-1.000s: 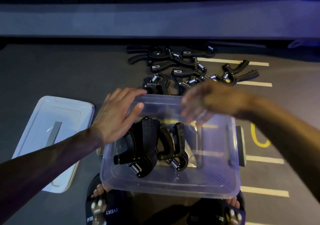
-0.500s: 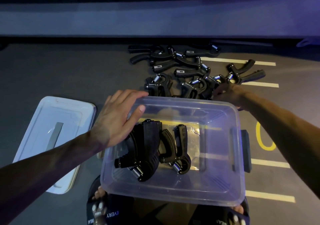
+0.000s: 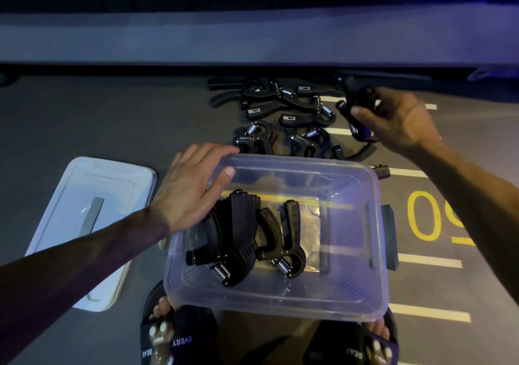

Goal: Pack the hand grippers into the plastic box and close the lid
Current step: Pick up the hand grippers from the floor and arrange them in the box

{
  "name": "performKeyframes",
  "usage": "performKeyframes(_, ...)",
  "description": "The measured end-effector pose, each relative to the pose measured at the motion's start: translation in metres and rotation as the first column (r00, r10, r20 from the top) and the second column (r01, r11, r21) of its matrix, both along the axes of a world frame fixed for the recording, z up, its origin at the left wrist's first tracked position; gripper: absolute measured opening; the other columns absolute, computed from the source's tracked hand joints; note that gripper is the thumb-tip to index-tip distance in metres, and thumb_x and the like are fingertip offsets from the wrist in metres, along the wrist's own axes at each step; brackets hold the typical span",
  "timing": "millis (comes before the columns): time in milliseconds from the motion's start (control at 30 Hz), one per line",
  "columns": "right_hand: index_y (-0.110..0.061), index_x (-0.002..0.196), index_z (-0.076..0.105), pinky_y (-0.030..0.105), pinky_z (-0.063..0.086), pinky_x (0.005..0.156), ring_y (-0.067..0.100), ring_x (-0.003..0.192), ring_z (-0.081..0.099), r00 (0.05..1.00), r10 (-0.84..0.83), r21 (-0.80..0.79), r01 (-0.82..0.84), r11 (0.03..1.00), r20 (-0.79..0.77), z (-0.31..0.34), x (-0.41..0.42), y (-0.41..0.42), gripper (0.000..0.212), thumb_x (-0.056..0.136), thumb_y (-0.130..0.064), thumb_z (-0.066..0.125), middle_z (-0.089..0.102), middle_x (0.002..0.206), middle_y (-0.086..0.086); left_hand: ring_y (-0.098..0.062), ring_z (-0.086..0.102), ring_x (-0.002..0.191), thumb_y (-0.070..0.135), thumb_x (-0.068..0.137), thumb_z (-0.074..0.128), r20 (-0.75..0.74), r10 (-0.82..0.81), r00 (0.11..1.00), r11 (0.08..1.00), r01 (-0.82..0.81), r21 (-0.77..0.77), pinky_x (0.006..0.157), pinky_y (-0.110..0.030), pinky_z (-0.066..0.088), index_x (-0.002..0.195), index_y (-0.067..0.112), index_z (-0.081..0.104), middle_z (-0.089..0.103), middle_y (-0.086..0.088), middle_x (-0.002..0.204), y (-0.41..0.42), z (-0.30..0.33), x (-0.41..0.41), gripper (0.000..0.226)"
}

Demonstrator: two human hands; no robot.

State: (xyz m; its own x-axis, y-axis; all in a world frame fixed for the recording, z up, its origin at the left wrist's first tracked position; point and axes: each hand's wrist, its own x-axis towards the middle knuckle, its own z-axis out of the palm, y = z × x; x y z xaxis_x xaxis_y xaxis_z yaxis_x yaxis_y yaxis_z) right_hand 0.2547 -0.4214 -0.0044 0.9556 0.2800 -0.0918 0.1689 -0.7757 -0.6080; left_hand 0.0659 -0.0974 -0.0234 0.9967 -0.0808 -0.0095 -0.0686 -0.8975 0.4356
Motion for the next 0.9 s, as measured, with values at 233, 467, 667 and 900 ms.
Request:
performKeyframes(233, -0.029, 0.133, 0.059, 0.014, 0.044, 0.096, 0.01, 0.104, 0.054, 0.975, 0.189, 0.172, -0.206, 0.963, 0.114, 0.075, -0.018, 0.02, 0.04, 0.093, -0.03, 0.064, 0.051, 0.118, 0.0, -0.018, 0.05, 0.118, 0.044, 0.105, 0.032, 0.002, -0.009, 1.0, 1.0, 0.009, 0.012, 0.096, -0.043, 0.039, 0.141, 0.027, 0.048, 0.055, 0.008, 0.13, 0.0, 0.002, -0.001, 0.043)
performKeyframes(467, -0.002, 0.115, 0.055, 0.039, 0.056, 0.07, 0.025, 0.076, 0.065, 0.913, 0.373, 0.525, -0.239, 0.817, -0.165, 0.098, -0.06, 0.042, 0.035, 0.087, -0.019, 0.066, 0.066, 0.092, 0.029, -0.02, 0.05, 0.118, 0.045, 0.105, 0.032, 0.008, -0.009, 1.0, 1.0, 0.009, 0.023, 0.095, -0.042, 0.04, 0.139, 0.027, 0.048, 0.056, 0.006, 0.13, 0.0, 0.001, -0.001, 0.042)
performKeyframes(667, -0.015, 0.11, 0.054, 0.023, 0.057, 0.061, 0.008, 0.059, 0.069, 0.78, 0.301, 0.141, -0.269, 0.953, -0.549, 0.034, -0.102, 0.059, 0.025, 0.09, -0.022, 0.068, 0.07, 0.082, 0.0, -0.02, 0.05, 0.12, 0.044, 0.105, 0.032, -0.001, -0.003, 1.0, 1.0, 0.003, 0.01, 0.096, -0.044, 0.04, 0.141, 0.027, 0.049, 0.056, 0.007, 0.132, 0.001, 0.002, -0.001, 0.043)
performKeyframes(900, -0.013, 0.114, 0.061, 0.026, 0.045, 0.08, 0.029, 0.1, 0.065, 0.854, 0.153, -0.155, -0.261, 0.953, -0.497, -0.038, -0.129, 0.072, 0.024, 0.093, -0.025, 0.062, 0.067, 0.111, 0.008, -0.019, 0.05, 0.119, 0.046, 0.105, 0.03, -0.017, -0.003, 1.0, 1.0, 0.003, -0.007, 0.097, -0.046, 0.04, 0.142, 0.028, 0.048, 0.056, 0.008, 0.132, 0.001, 0.002, 0.0, 0.044)
